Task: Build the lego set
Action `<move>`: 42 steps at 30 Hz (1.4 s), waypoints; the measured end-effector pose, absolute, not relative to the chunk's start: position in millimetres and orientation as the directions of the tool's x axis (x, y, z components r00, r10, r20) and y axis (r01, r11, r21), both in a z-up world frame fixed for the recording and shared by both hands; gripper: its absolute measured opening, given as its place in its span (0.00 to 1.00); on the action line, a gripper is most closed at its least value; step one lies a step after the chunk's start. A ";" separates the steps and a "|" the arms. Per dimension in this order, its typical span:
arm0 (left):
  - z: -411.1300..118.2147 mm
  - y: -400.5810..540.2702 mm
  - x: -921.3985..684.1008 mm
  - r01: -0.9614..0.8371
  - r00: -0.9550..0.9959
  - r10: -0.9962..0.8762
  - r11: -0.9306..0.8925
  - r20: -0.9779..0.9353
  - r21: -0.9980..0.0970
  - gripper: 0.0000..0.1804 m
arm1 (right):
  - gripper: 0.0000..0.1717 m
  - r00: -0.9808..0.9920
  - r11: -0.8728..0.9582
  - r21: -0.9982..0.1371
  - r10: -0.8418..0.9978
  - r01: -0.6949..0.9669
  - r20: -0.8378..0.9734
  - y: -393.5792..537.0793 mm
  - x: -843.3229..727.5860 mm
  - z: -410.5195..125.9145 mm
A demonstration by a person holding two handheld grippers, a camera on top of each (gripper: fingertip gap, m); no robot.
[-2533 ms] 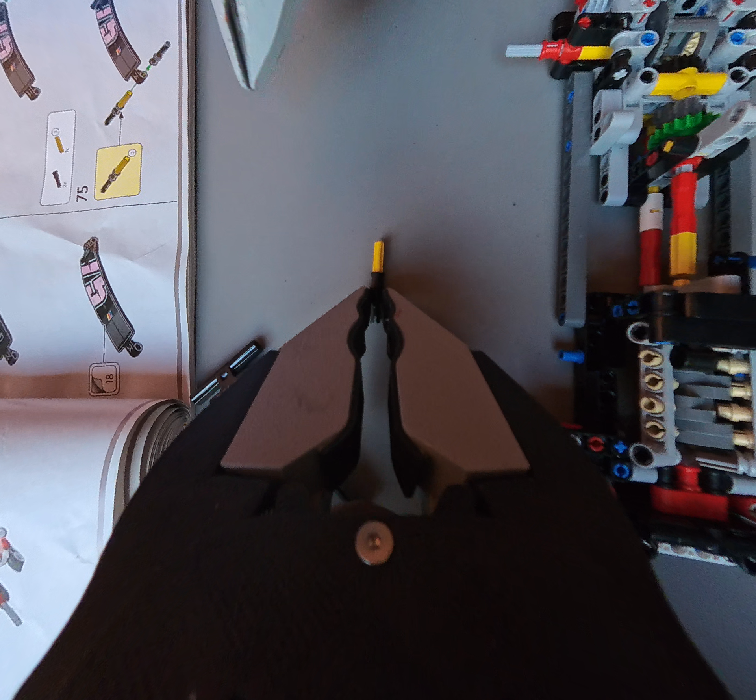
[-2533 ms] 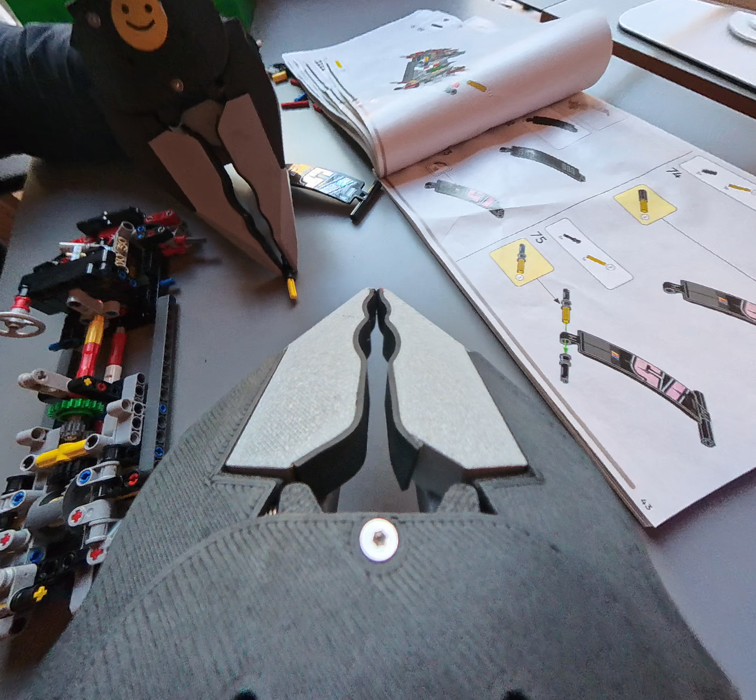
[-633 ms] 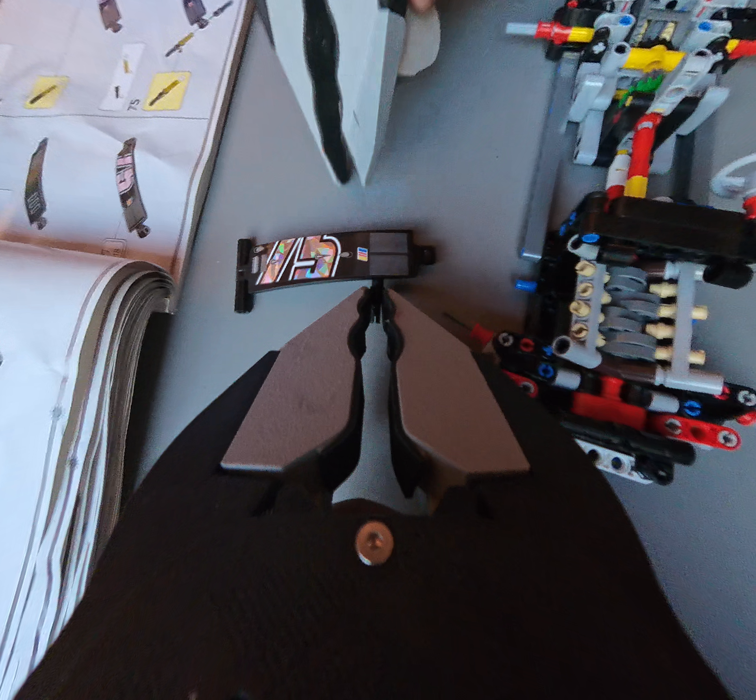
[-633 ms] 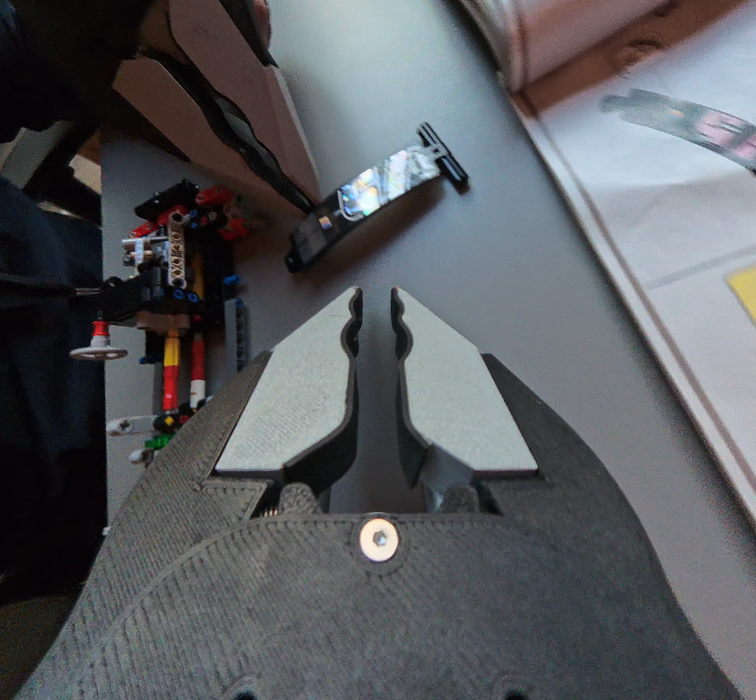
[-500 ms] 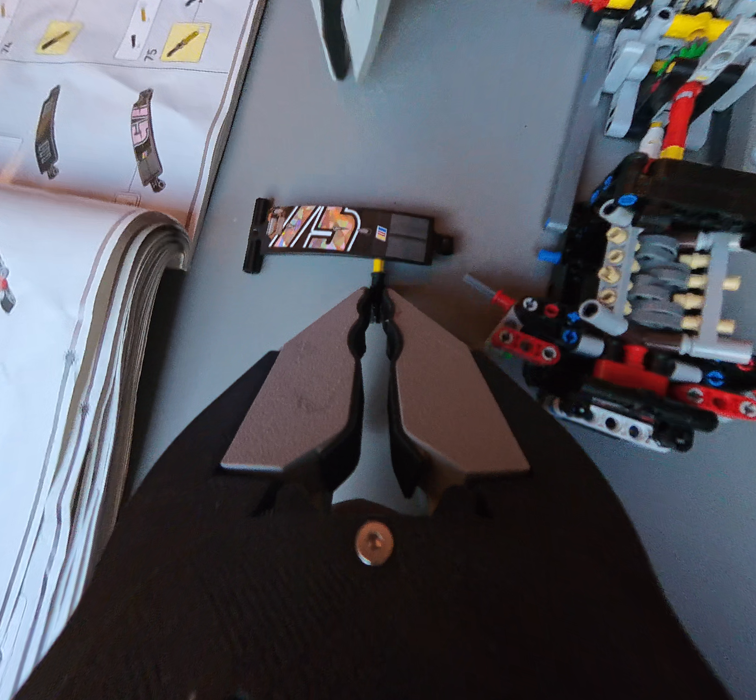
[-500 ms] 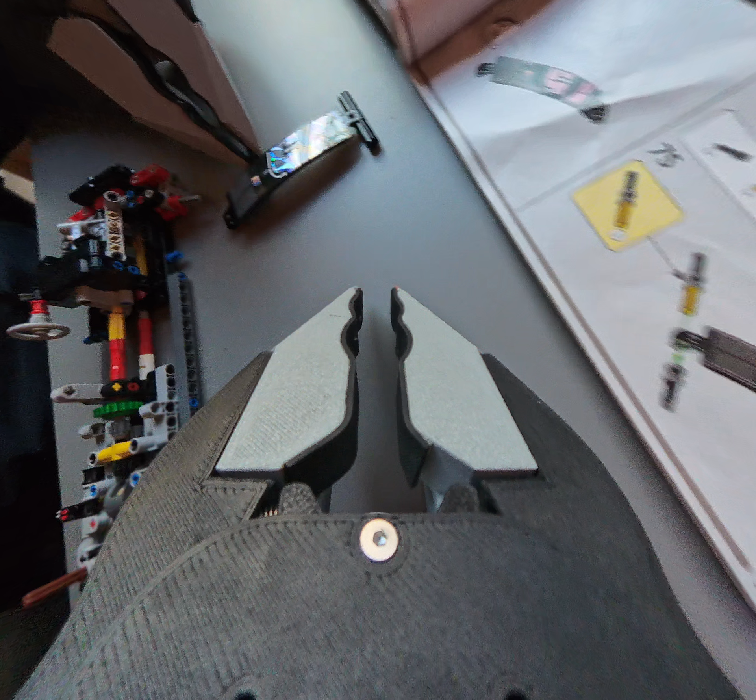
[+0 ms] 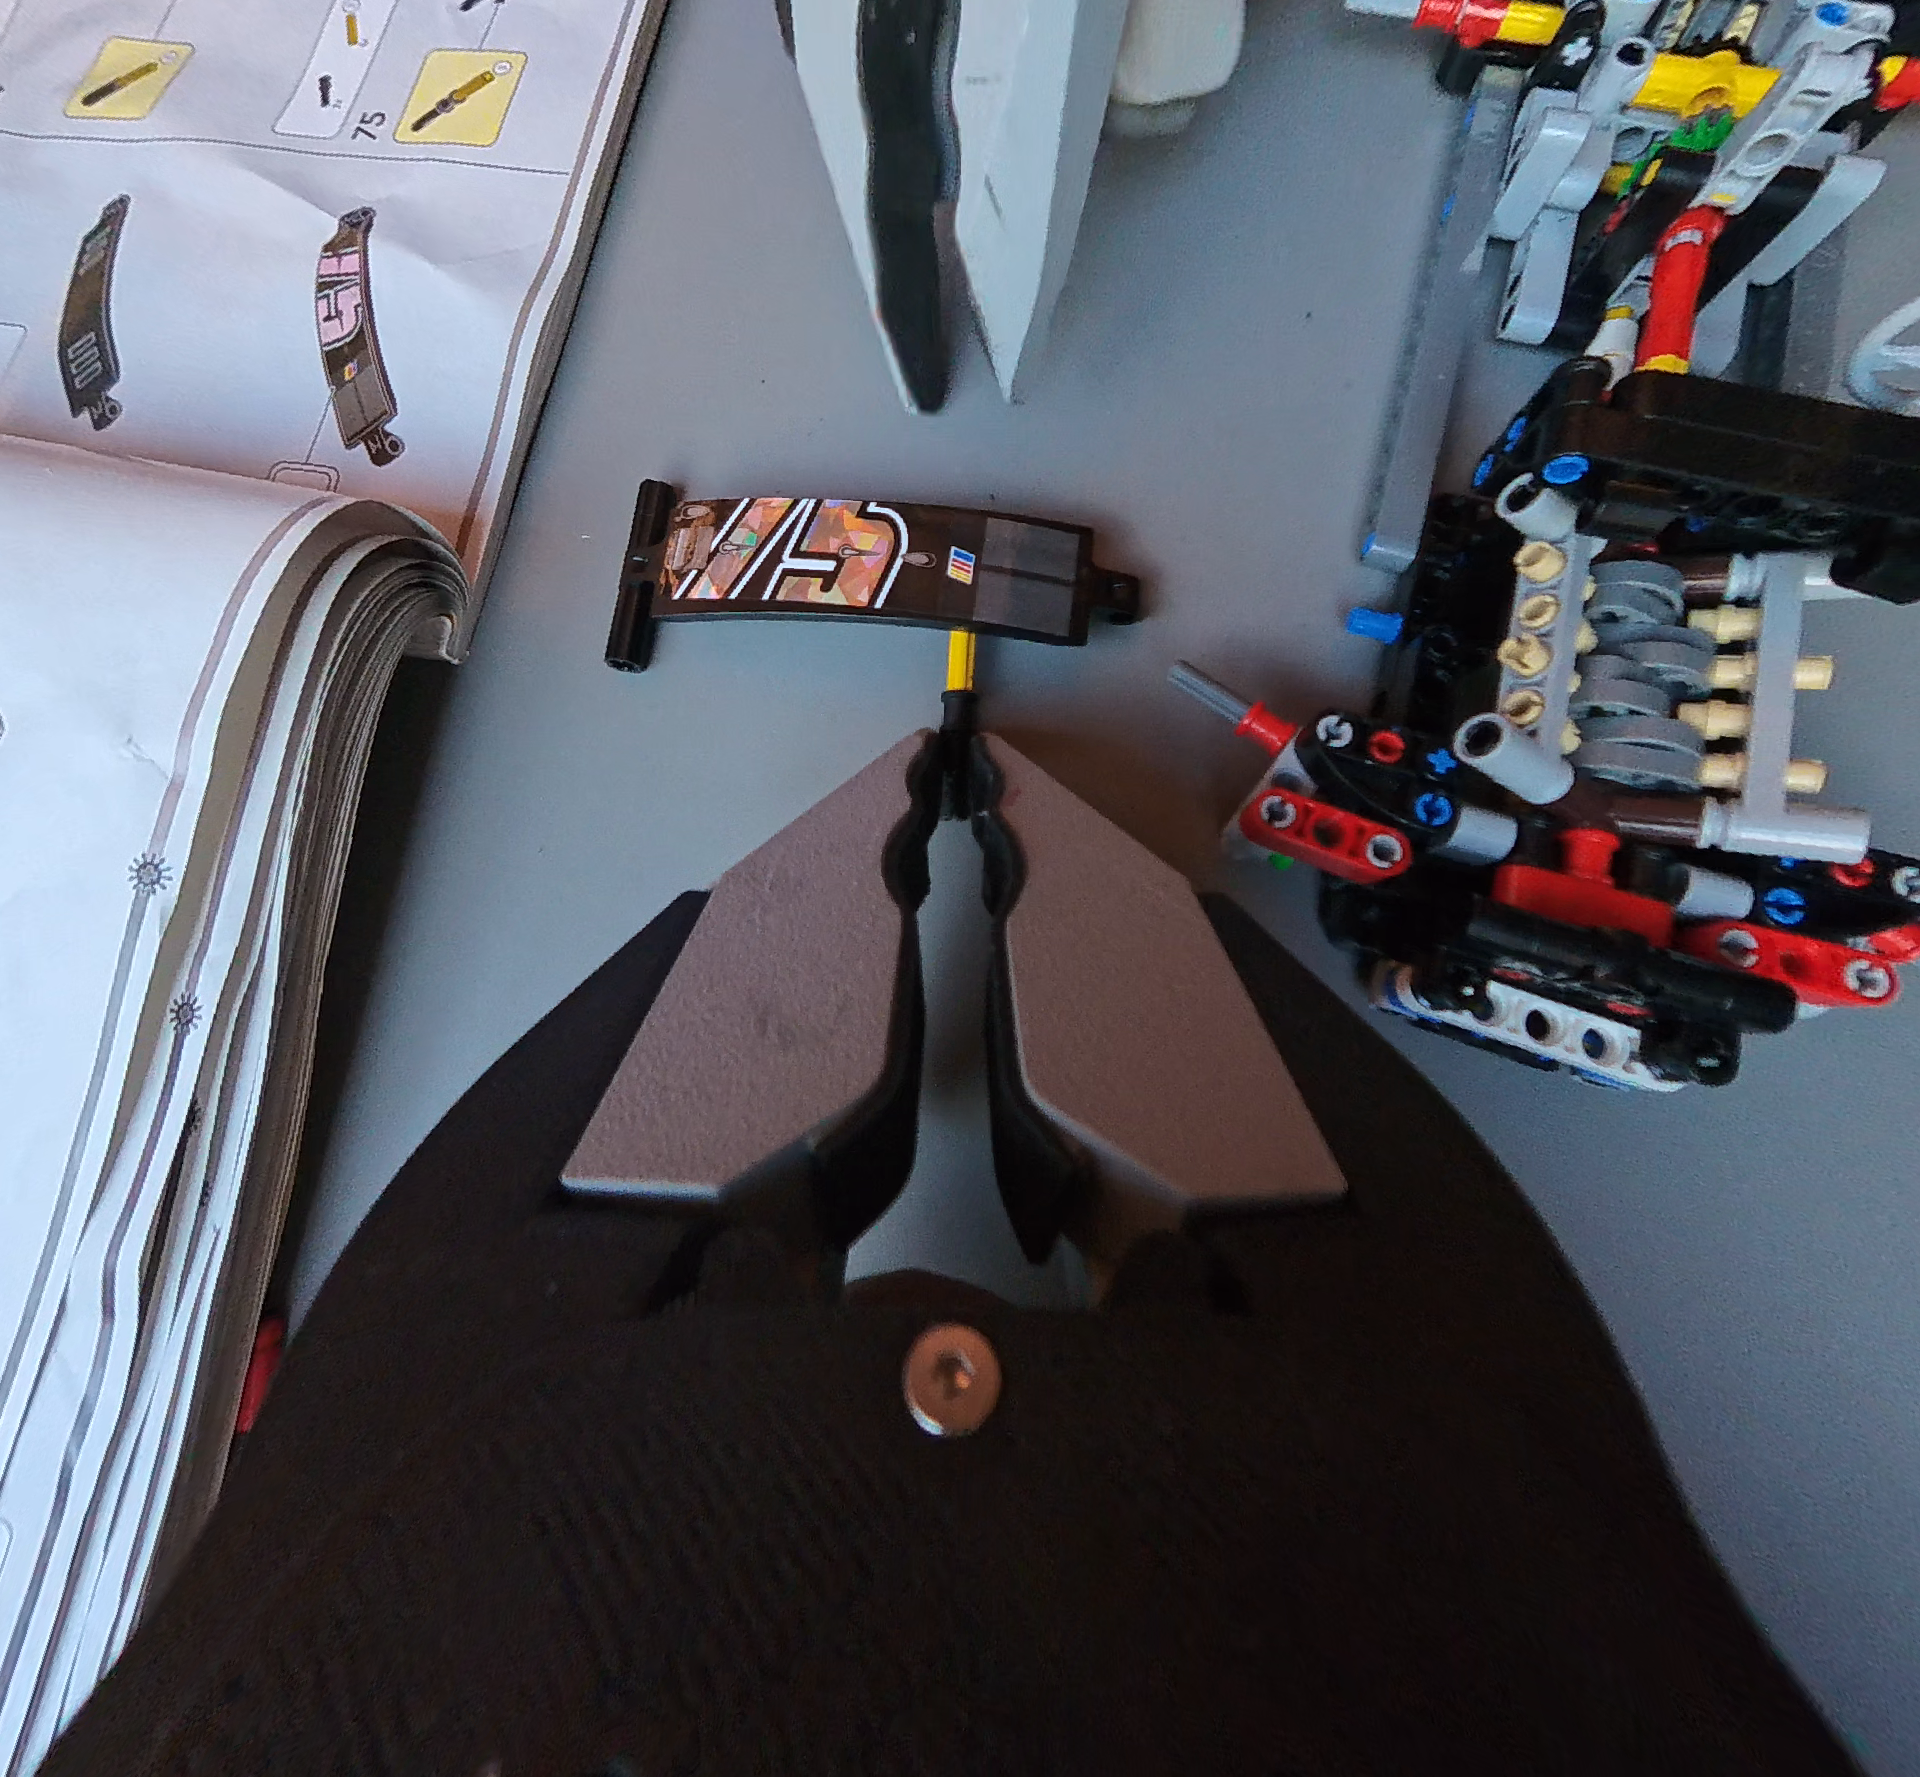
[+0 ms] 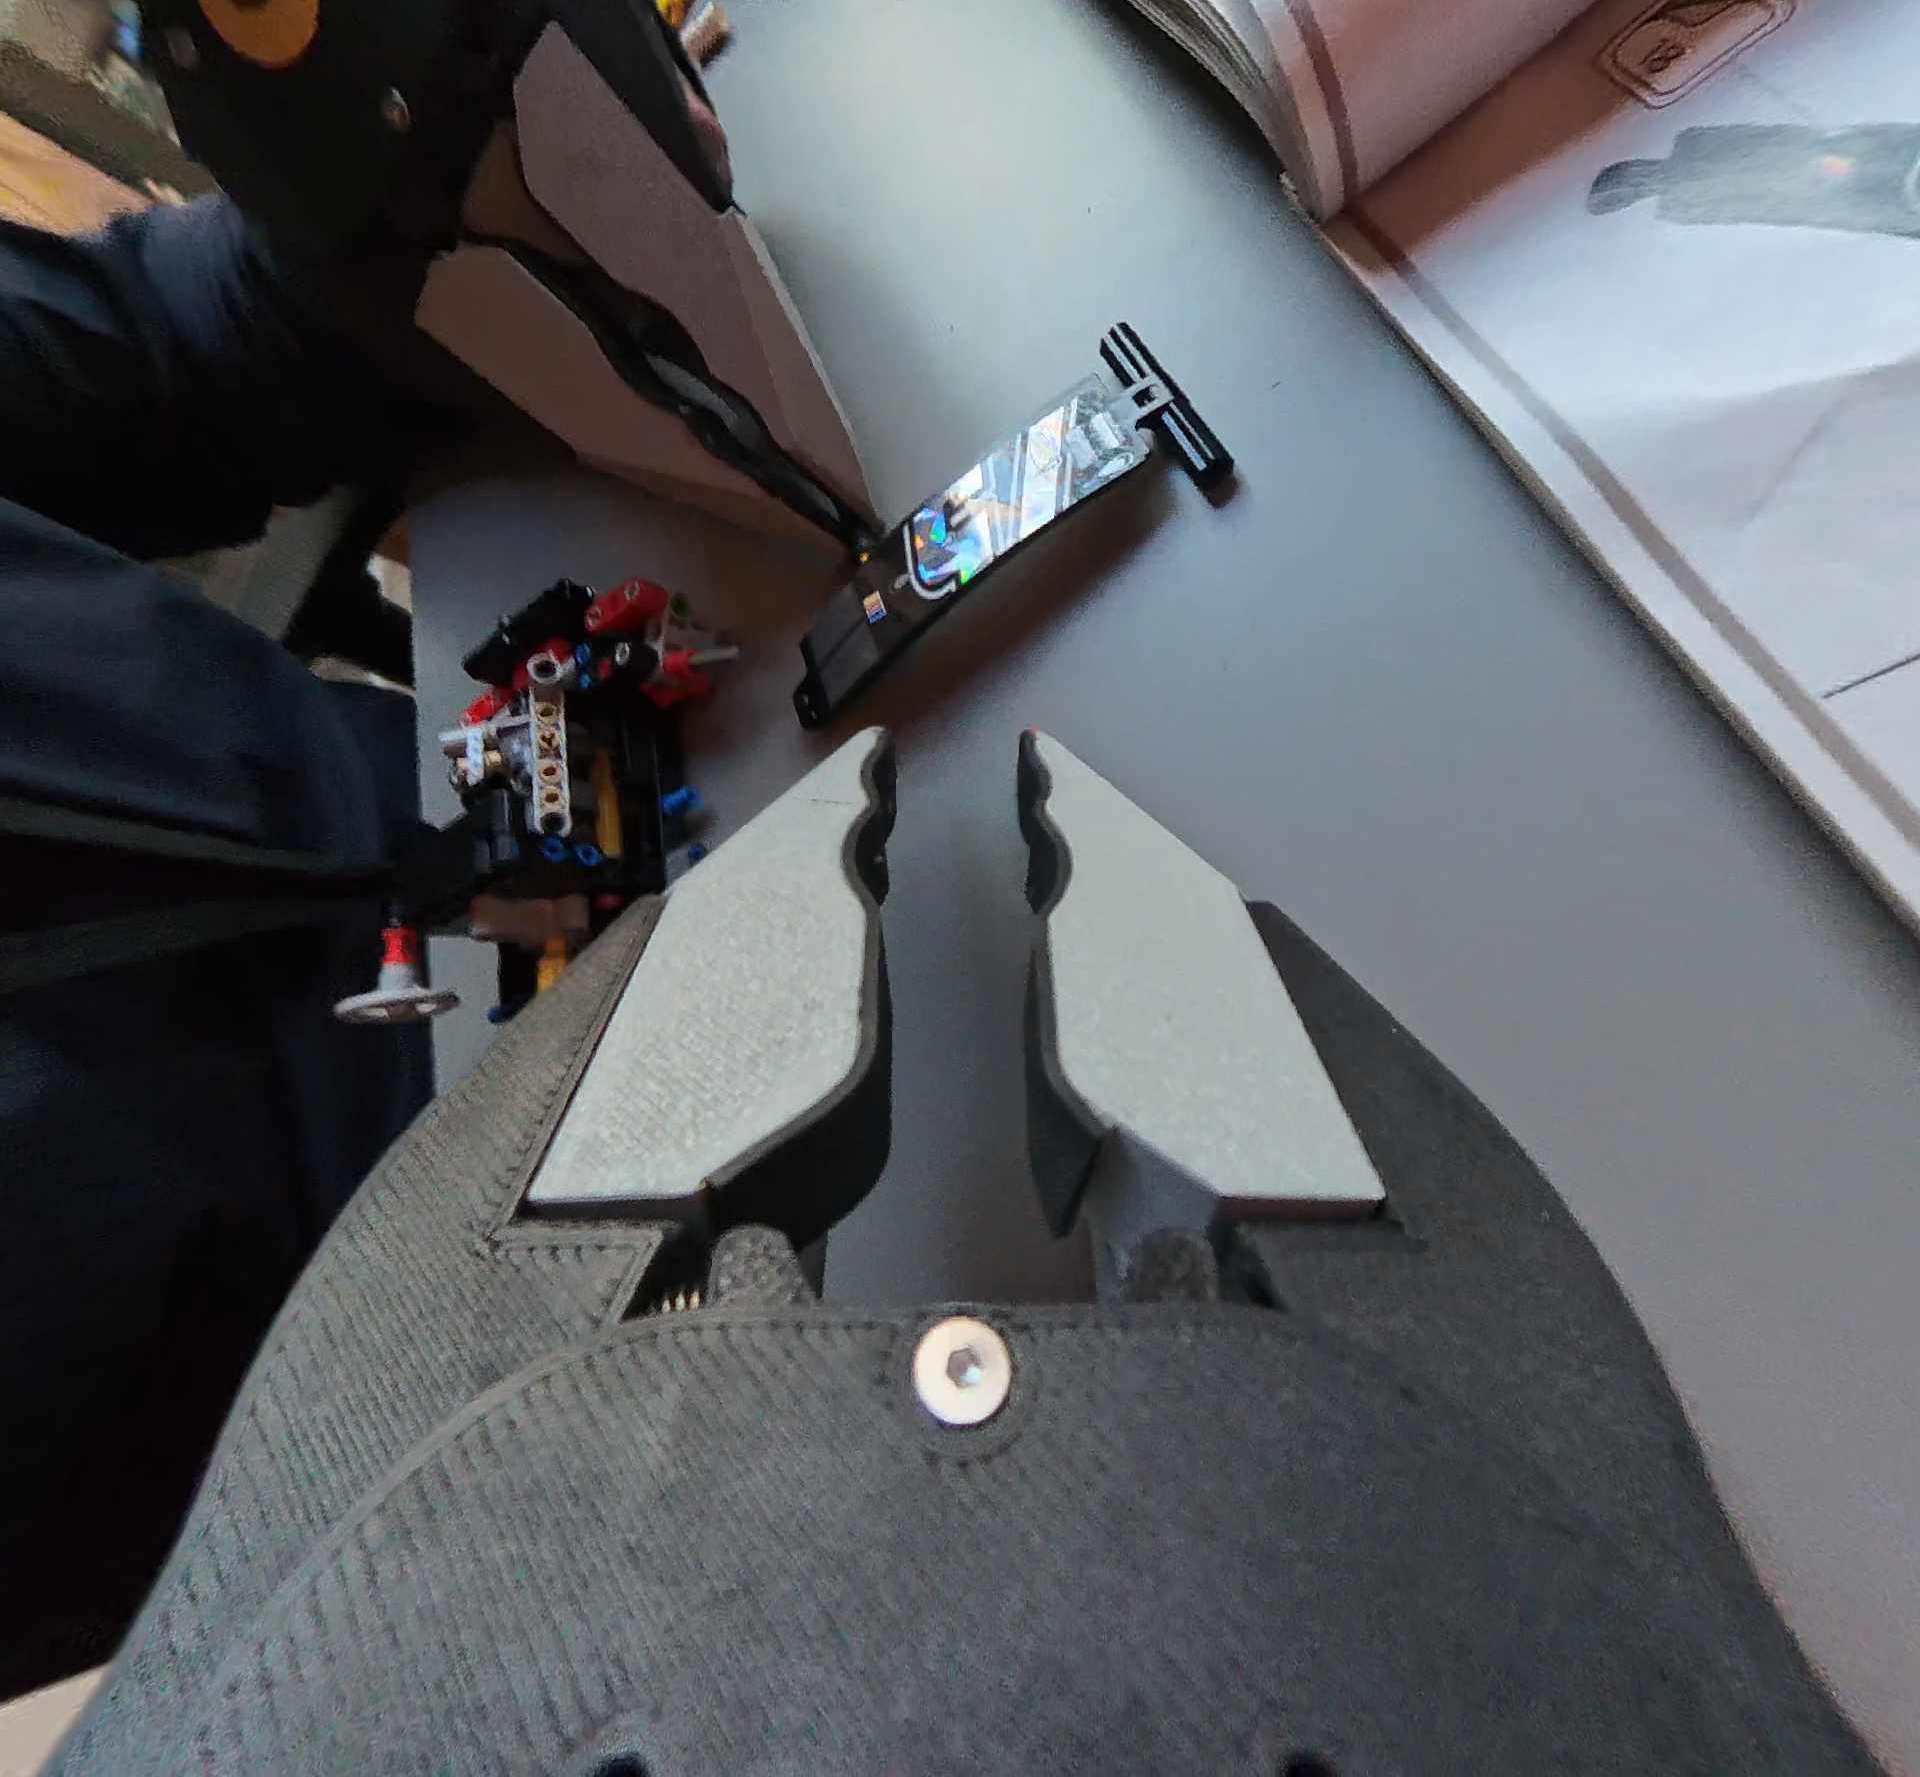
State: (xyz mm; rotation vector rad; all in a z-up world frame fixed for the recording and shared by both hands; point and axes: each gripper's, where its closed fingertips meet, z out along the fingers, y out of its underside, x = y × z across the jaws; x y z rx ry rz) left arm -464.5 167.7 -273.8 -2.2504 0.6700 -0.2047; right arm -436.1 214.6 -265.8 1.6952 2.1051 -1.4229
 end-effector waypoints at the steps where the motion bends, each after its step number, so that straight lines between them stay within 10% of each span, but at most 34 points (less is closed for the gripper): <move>1: -273.7 167.9 -464.3 -0.403 0.849 -0.525 -0.569 -0.060 -0.717 0.01 | 0.12 -0.364 -0.084 -0.581 0.705 0.810 -0.609 212.7 -438.5 -265.7; 31: -272.5 161.5 -453.1 -0.547 0.762 -0.616 -0.452 -0.197 -0.704 0.01 | 0.00 -0.275 -0.227 -0.411 0.461 0.883 -0.844 173.5 -457.2 -257.3; 42: -267.5 178.7 -466.2 -0.513 0.830 -0.488 -0.479 -0.270 -0.712 0.01 | 0.00 -0.273 -0.537 -0.402 0.305 0.742 -0.912 214.3 -476.1 -221.4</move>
